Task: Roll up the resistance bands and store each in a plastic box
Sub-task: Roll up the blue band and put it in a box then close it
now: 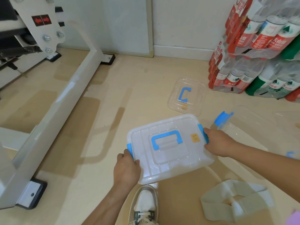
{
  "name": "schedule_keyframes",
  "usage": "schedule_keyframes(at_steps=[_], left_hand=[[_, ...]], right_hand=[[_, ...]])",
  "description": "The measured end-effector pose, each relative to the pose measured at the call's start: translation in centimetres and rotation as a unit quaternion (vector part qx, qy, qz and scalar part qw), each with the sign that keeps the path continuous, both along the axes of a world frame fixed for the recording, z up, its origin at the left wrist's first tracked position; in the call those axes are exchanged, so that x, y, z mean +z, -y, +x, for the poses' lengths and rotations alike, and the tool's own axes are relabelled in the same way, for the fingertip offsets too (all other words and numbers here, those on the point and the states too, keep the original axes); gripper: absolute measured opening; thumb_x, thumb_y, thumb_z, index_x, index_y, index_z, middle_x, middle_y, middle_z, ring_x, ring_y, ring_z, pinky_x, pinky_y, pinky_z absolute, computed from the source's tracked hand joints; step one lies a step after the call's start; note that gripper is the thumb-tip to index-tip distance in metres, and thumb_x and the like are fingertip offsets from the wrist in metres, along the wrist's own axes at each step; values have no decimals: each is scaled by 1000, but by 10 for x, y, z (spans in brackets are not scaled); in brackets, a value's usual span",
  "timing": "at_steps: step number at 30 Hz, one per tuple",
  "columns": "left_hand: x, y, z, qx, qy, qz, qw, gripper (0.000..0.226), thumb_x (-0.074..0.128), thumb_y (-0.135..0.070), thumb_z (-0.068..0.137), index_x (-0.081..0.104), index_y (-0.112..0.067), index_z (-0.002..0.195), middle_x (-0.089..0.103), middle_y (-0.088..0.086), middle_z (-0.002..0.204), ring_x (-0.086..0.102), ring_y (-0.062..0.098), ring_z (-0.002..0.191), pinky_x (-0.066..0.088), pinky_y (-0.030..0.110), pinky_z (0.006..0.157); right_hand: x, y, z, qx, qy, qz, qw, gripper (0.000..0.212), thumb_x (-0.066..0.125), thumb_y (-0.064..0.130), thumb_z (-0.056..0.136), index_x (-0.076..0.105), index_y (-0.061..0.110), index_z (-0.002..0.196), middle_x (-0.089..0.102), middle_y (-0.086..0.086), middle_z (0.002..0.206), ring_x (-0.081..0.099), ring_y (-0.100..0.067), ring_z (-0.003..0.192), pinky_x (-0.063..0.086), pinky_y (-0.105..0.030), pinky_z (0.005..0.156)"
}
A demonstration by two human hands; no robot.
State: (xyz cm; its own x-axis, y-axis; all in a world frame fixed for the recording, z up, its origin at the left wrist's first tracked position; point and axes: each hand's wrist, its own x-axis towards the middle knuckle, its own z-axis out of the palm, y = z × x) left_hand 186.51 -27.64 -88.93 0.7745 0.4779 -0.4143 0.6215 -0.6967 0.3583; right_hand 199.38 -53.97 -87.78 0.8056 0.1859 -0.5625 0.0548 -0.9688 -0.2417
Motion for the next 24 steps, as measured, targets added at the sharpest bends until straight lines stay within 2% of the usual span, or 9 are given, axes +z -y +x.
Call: schedule_keyframes(at_steps=[2,6,9,11,14,16,18,21,24], left_hand=[[-1,-2,0,19,24,-31,999,41,54,-18,91,39,-9,129,44,6,101,47,23,79,37,28,69],[-1,-15,8,35,45,-68,996,73,60,-22,87,20,-17,148,42,11,131,50,29,114,40,28,82],[2,-25,15,-10,52,13,999,75,63,-29,84,24,-23,147,33,13,146,33,31,133,35,38,104],[6,-22,15,-92,62,63,992,66,60,-35,86,29,-34,145,25,6,153,25,26,139,31,40,108],[9,-6,11,-230,111,34,966,51,55,-36,89,41,-42,137,31,-2,149,31,19,133,33,33,105],[5,4,8,-310,129,3,942,47,55,-29,88,47,-41,133,37,-1,141,38,19,125,37,30,103],[0,13,6,-363,132,-5,922,49,57,-15,83,53,-39,126,48,4,126,48,24,109,49,34,88],[-7,21,9,-392,126,9,911,55,58,4,62,61,-28,107,50,5,95,51,24,79,52,34,52],[-8,22,24,-386,123,65,912,59,51,11,59,57,-17,111,42,7,95,44,26,81,51,38,54]], right_hand=[[-1,1,0,-30,-9,30,999,22,57,13,83,52,11,104,61,-5,99,58,-24,88,48,-30,70],[-4,-15,-9,-111,-50,132,984,50,66,14,81,49,16,128,61,-6,105,64,-27,90,55,-43,82],[-5,-36,-16,-141,-65,179,972,76,67,17,82,26,27,145,54,-8,111,64,-30,92,56,-44,81],[-8,-49,-19,-137,-58,191,970,80,68,18,82,21,32,145,48,-9,113,63,-31,91,55,-44,83],[-11,-67,-21,-126,-49,215,967,67,64,13,83,30,30,138,44,-10,112,58,-26,88,52,-38,86],[-11,-79,-21,-122,-45,240,962,52,58,6,84,40,25,129,44,-9,110,51,-20,81,48,-25,72],[-9,-90,-20,-135,-48,265,954,44,55,4,83,46,20,124,45,-4,109,49,-17,79,42,-18,62],[-7,-102,-18,-169,-84,305,934,50,54,4,83,47,21,129,50,2,114,57,-19,91,52,-32,82],[0,-106,-15,-154,-128,321,926,61,54,7,85,39,29,139,47,11,138,51,-12,120,46,-34,99]])
